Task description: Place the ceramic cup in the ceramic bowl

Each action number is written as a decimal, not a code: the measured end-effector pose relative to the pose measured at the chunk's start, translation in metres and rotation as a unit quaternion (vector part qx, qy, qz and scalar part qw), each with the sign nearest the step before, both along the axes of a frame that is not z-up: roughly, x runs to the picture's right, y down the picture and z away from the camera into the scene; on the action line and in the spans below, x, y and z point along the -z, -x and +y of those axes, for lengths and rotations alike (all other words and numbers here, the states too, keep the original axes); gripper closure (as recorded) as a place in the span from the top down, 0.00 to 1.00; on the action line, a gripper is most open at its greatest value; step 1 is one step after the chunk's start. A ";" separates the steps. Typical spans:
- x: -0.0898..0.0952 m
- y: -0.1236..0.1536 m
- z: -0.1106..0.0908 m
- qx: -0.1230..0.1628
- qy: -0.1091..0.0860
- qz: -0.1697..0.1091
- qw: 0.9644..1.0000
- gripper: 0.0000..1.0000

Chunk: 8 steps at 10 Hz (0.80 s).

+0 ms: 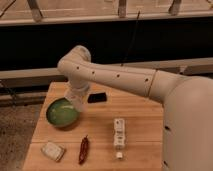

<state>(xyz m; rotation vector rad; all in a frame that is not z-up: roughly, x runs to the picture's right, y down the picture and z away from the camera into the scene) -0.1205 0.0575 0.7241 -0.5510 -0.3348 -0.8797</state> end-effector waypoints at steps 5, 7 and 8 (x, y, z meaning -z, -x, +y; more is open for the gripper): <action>-0.008 0.031 0.007 0.019 0.003 -0.019 1.000 0.02; -0.012 0.037 0.009 0.021 0.003 -0.025 0.999 0.02; -0.012 0.048 0.012 0.021 0.005 -0.028 0.999 0.02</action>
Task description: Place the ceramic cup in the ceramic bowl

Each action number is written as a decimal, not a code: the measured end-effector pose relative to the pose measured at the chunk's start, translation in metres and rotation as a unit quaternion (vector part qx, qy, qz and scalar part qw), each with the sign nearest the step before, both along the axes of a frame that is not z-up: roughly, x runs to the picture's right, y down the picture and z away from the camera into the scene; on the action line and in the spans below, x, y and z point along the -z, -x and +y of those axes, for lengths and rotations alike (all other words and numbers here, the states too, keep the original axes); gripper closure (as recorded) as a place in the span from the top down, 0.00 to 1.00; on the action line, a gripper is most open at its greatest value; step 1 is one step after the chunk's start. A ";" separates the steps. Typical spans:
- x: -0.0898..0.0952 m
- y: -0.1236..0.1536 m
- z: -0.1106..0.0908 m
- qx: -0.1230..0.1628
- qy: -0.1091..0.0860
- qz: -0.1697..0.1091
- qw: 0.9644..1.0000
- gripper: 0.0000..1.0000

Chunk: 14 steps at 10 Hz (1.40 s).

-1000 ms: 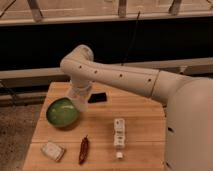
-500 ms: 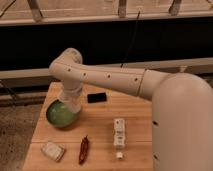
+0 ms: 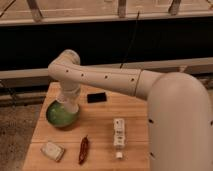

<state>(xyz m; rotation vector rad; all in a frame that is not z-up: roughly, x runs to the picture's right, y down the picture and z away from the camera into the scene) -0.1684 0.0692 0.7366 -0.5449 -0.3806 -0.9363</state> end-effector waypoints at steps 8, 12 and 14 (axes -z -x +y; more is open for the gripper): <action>-0.017 0.020 0.008 0.006 0.014 -0.001 1.000 0.02; -0.026 0.028 0.010 0.007 0.015 -0.004 1.000 0.02; -0.029 0.027 0.010 0.009 0.016 -0.003 1.000 0.02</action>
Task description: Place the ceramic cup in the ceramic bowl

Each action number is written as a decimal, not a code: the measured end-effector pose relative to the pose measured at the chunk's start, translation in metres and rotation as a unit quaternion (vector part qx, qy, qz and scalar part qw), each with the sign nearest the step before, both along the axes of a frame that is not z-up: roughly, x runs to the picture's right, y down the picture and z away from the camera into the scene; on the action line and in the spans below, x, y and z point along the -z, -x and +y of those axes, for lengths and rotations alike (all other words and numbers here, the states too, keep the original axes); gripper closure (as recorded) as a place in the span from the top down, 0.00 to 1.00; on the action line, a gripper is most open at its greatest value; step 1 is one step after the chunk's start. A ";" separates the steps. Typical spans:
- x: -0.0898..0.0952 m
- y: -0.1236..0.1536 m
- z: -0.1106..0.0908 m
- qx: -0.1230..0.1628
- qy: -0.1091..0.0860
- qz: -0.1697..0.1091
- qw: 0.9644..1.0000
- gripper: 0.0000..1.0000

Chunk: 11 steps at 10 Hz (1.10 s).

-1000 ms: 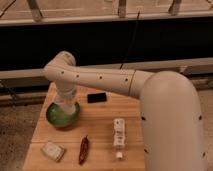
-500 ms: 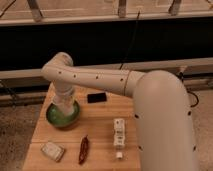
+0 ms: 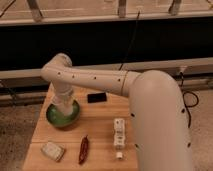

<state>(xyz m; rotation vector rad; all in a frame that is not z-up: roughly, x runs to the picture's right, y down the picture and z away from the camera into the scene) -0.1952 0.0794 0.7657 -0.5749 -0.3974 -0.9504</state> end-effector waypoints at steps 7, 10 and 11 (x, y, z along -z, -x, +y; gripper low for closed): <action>-0.007 0.000 0.003 0.005 -0.002 0.000 1.000 0.19; -0.008 0.001 0.004 0.007 -0.003 -0.001 1.000 0.40; -0.009 0.001 0.004 0.007 -0.004 -0.002 1.000 0.40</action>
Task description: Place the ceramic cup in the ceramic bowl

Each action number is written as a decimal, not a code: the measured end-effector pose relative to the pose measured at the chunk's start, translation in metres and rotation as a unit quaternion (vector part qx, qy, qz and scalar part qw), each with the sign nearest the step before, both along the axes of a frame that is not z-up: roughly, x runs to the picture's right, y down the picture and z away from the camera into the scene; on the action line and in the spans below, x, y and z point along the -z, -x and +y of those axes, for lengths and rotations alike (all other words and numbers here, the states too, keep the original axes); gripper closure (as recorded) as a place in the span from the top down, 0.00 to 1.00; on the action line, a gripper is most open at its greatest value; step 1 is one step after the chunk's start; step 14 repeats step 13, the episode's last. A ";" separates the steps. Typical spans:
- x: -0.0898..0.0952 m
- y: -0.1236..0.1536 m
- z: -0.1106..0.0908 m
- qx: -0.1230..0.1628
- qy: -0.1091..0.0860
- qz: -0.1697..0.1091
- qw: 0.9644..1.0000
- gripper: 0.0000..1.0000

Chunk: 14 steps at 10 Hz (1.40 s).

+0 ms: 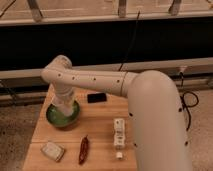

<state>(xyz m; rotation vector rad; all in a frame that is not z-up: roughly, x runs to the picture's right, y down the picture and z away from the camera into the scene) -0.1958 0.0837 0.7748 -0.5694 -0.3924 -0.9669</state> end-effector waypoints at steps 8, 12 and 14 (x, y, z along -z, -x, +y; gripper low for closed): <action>-0.003 0.001 0.002 0.006 -0.003 -0.002 1.000 0.80; -0.001 0.003 0.000 0.007 -0.004 -0.004 1.000 0.80; -0.001 0.003 0.000 0.007 -0.005 -0.004 1.000 0.80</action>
